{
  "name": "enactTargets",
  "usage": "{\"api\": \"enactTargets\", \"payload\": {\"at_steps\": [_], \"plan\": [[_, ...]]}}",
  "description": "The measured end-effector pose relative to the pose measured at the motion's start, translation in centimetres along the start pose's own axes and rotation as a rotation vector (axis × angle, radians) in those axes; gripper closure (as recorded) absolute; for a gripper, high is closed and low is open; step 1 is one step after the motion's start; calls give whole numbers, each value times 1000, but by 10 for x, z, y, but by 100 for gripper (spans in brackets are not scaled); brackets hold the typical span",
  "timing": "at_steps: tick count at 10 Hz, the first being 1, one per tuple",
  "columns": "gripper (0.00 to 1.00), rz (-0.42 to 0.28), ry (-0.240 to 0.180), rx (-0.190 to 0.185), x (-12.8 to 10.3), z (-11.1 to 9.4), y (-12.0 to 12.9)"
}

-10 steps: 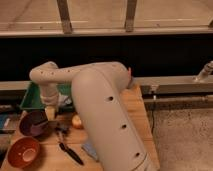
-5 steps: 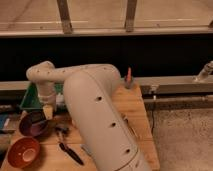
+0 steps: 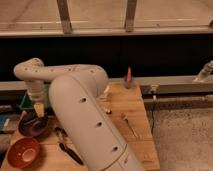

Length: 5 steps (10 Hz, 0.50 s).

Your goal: Wipe purple bowl with eraser

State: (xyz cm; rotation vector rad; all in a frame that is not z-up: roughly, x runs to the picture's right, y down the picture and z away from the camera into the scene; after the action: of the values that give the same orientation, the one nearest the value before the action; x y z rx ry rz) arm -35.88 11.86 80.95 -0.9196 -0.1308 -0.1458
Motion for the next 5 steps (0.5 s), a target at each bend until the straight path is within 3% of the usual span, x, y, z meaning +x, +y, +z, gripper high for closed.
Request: {"api": "enactTargets", "payload": {"at_steps": [3, 5], "plan": [[100, -48, -5, 6, -16, -5, 35], [100, -15, 0, 5, 4, -5, 52]]}}
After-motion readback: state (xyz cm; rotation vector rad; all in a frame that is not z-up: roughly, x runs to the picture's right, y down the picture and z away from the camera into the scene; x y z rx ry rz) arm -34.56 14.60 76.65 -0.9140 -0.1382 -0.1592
